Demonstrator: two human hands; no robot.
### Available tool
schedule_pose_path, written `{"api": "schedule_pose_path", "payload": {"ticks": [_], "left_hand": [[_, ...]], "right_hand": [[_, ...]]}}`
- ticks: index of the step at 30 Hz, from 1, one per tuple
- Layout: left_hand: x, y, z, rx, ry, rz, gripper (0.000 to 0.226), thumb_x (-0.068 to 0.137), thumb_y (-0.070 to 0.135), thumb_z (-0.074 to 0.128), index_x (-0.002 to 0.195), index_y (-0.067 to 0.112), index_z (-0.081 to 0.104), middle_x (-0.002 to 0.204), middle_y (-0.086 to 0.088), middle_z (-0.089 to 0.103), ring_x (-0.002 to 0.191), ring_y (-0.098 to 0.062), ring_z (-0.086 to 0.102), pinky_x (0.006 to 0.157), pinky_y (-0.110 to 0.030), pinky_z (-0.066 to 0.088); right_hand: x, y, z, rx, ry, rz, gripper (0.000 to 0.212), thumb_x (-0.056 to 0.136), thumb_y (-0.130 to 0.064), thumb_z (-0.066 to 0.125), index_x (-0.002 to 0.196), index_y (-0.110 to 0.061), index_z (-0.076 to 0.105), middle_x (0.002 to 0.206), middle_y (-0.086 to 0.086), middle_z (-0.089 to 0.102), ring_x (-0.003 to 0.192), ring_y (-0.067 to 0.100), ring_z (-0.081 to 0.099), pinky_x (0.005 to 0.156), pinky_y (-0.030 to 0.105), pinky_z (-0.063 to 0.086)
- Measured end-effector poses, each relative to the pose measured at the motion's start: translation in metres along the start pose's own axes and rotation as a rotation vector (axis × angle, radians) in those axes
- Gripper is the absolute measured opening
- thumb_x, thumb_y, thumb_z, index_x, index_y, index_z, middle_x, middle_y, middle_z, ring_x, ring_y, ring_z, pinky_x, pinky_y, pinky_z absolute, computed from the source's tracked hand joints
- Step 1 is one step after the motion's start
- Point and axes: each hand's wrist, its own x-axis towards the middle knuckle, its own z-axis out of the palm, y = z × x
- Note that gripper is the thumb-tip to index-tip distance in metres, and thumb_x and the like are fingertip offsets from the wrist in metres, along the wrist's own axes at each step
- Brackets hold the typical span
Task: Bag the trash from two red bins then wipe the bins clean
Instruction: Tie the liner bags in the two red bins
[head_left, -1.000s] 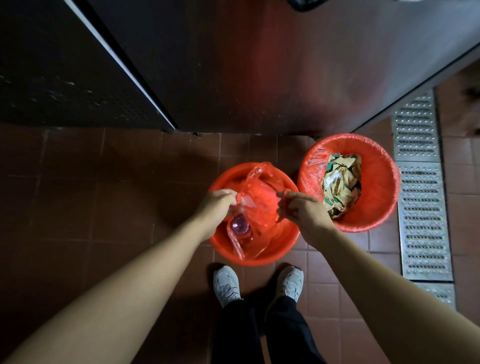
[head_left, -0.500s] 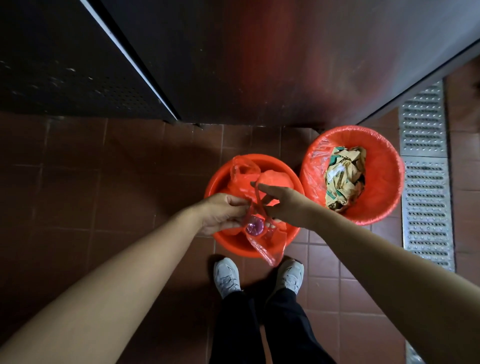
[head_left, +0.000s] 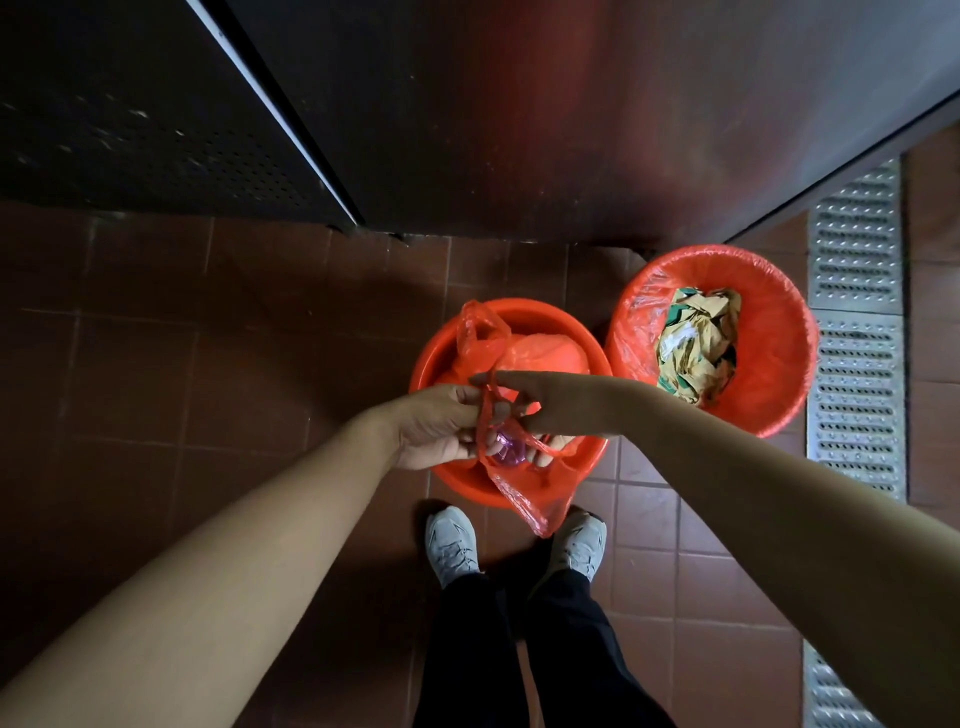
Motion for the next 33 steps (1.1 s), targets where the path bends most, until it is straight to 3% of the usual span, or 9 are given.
{"api": "schedule_pose_path", "payload": {"ticks": [6, 9, 15, 17, 21, 23, 25, 30, 33], "left_hand": [[0.007, -0.004, -0.001, 0.01, 0.046, -0.011, 0.035, 0.088, 0.02, 0.069, 0.12, 0.008, 0.063, 0.116, -0.009, 0.061, 0.108, -0.021, 0.054, 0.108, -0.039, 0.041], [0.008, -0.01, -0.011, -0.059, 0.242, 0.093, 0.002, 0.094, 0.016, 0.06, 0.096, 0.016, 0.06, 0.105, -0.007, 0.063, 0.107, -0.021, 0.055, 0.113, -0.043, 0.035], [0.002, -0.018, -0.06, -0.39, 0.538, 0.149, 0.025, 0.098, 0.013, 0.048, 0.074, 0.013, 0.053, 0.074, -0.003, 0.061, 0.09, -0.019, 0.064, 0.114, -0.043, 0.029], [0.003, -0.02, -0.068, -0.559, 0.574, 0.155, 0.028, 0.096, 0.015, 0.048, 0.069, 0.011, 0.05, 0.074, -0.005, 0.057, 0.085, -0.02, 0.063, 0.108, -0.045, 0.036], [0.013, -0.012, -0.06, -0.788, 0.51, 0.228, 0.029, 0.093, 0.015, 0.049, 0.065, 0.013, 0.043, 0.061, -0.005, 0.047, 0.06, -0.018, 0.053, 0.09, -0.046, 0.05], [0.016, -0.006, -0.055, -0.794, 0.48, 0.239, 0.032, 0.094, 0.017, 0.048, 0.063, 0.015, 0.04, 0.056, -0.001, 0.038, 0.05, -0.014, 0.04, 0.082, -0.039, 0.051], [0.015, 0.002, -0.057, -0.765, 0.502, 0.233, 0.032, 0.093, 0.019, 0.048, 0.063, 0.016, 0.039, 0.054, 0.002, 0.033, 0.047, -0.013, 0.032, 0.07, -0.031, 0.046], [0.007, 0.014, -0.072, -0.627, 0.609, 0.144, 0.03, 0.089, 0.013, 0.045, 0.06, 0.015, 0.037, 0.051, 0.001, 0.03, 0.046, -0.014, 0.026, 0.063, -0.03, 0.037], [0.007, 0.015, -0.076, -0.664, 0.668, 0.14, 0.028, 0.087, 0.01, 0.042, 0.06, 0.015, 0.036, 0.051, 0.0, 0.03, 0.044, -0.015, 0.025, 0.061, -0.03, 0.037]], "right_hand": [[0.014, 0.01, 0.002, -0.345, 0.229, -0.091, 0.026, 0.089, -0.023, 0.072, 0.109, -0.019, 0.058, 0.099, -0.002, 0.059, 0.083, 0.016, 0.056, 0.065, 0.021, 0.038], [0.01, 0.031, 0.004, -0.442, 0.403, -0.138, 0.024, 0.088, -0.032, 0.074, 0.095, -0.011, 0.064, 0.094, 0.005, 0.059, 0.082, 0.02, 0.054, 0.07, 0.026, 0.036], [-0.029, 0.095, -0.001, -0.387, 0.534, 0.053, 0.025, 0.091, -0.04, 0.069, 0.096, -0.015, 0.072, 0.099, 0.005, 0.055, 0.093, 0.025, 0.056, 0.081, 0.036, 0.049], [-0.03, 0.096, 0.0, -0.186, 0.622, 0.127, 0.029, 0.091, -0.036, 0.069, 0.093, -0.008, 0.073, 0.095, 0.011, 0.06, 0.09, 0.029, 0.059, 0.073, 0.032, 0.045], [-0.02, 0.054, 0.005, 1.063, 0.572, -0.003, 0.018, 0.089, -0.025, 0.064, 0.085, -0.008, 0.064, 0.081, 0.014, 0.062, 0.082, 0.023, 0.063, 0.086, 0.039, 0.047], [-0.018, 0.042, 0.008, 1.293, 0.478, -0.07, 0.024, 0.082, -0.027, 0.064, 0.066, -0.016, 0.049, 0.06, 0.007, 0.043, 0.06, 0.021, 0.047, 0.067, 0.034, 0.041], [-0.018, 0.042, 0.01, 1.07, 0.406, -0.038, 0.036, 0.088, -0.023, 0.063, 0.059, -0.017, 0.042, 0.056, 0.004, 0.033, 0.054, 0.019, 0.029, 0.056, 0.032, 0.027], [-0.03, 0.087, 0.017, -0.439, 0.394, -0.002, 0.025, 0.095, -0.038, 0.058, 0.081, -0.017, 0.059, 0.075, -0.005, 0.058, 0.072, 0.014, 0.053, 0.08, 0.033, 0.038], [-0.038, 0.106, 0.016, -0.678, 0.445, -0.11, 0.018, 0.089, -0.039, 0.059, 0.083, -0.023, 0.055, 0.081, -0.011, 0.053, 0.079, 0.012, 0.049, 0.085, 0.038, 0.033]]}}
